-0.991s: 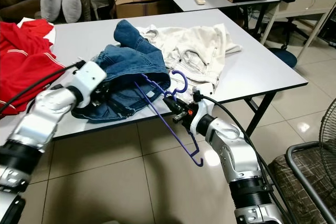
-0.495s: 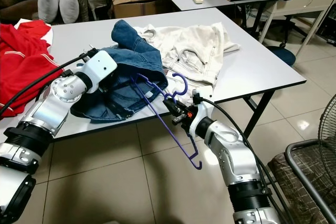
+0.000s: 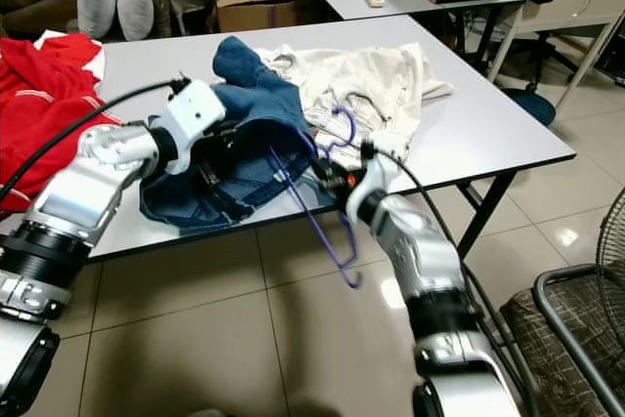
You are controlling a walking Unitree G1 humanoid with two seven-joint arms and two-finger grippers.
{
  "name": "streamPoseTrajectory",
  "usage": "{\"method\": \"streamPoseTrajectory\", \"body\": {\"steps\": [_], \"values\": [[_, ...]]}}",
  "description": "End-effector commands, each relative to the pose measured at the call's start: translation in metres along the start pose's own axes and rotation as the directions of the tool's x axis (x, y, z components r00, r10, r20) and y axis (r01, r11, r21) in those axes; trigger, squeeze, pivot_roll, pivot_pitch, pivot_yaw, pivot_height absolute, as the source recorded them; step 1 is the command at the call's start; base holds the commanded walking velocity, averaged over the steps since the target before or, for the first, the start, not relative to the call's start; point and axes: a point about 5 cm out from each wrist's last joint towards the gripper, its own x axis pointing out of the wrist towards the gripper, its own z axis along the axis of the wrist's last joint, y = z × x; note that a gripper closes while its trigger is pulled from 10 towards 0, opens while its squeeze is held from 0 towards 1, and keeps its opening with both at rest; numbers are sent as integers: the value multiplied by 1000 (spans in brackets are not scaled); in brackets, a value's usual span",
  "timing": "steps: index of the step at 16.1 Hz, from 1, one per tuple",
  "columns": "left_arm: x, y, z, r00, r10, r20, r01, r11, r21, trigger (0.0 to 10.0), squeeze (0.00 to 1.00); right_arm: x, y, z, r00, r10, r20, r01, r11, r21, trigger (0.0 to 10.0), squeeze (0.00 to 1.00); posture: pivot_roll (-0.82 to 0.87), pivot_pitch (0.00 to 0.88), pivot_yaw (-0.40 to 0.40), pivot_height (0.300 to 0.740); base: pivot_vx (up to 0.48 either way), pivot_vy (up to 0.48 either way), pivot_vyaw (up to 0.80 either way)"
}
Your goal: Hang hanger
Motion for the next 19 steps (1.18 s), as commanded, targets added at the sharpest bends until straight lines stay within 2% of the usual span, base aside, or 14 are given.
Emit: {"method": "streamPoseTrajectory", "body": {"steps": [1,2,3,5,6,7,8,9,10,13,14,16,18,19], "values": [[2,4,18,997,-2,71,8,996,-89,0,0,10,3,13,998,1,60,-5,998,67,10000,0,4,0,0,740,0,0,0],[4,4,26,994,1,109,17,987,-162,0,0,17,6,18,996,-15,88,5,993,119,10000,0,9,0,0,740,0,0,0],[7,3,43,983,5,184,46,961,-273,0,0,28,8,24,991,-54,125,24,973,228,10000,0,18,0,1,740,0,0,0],[11,1,61,965,11,264,89,926,-366,0,0,40,14,28,983,-90,158,29,934,355,10000,0,29,0,3,740,0,0,0],[16,1,80,940,42,339,133,869,-477,0,0,52,23,37,970,-126,206,12,878,479,10000,0,50,0,5,740,0,0,0],[20,1,93,925,59,376,172,816,-552,0,0,58,28,41,963,-145,228,2,847,532,10000,0,58,0,9,740,0,0,0],[20,0,95,923,63,381,180,803,-569,0,0,59,28,40,961,-154,229,5,839,544,10000,0,72,0,13,740,0,0,0],[24,-2,103,920,62,387,215,745,-632,0,0,64,32,39,945,-217,244,20,784,620,10000,0,107,0,33,740,0,0,0],[25,-6,104,928,42,371,222,736,-639,0,0,68,36,36,939,-247,238,30,751,660,10000,0,114,0,45,740,0,0,0],[27,-13,98,951,28,307,200,701,-684,0,0,73,42,35,928,-281,244,17,687,727,10000,0,152,0,63,740,0,0,0],[25,-11,103,945,57,321,199,680,-706,0,0,73,41,26,931,-307,195,76,688,721,10000,0,172,0,62,740,0,0,0],[21,1,114,930,129,343,196,614,-764,0,0,70,37,-3,931,-363,43,262,745,613,10000,0,179,0,54,740,0,0,0],[18,10,123,914,177,364,219,540,-813,0,0,64,31,-19,916,-400,-15,336,746,575,10000,0,167,0,59,740,0,0,0],[16,13,131,907,172,385,259,493,-831,0,0,58,23,-25,894,-446,-28,385,736,557,10000,0,157,0,65,740,0,0,0]]}}
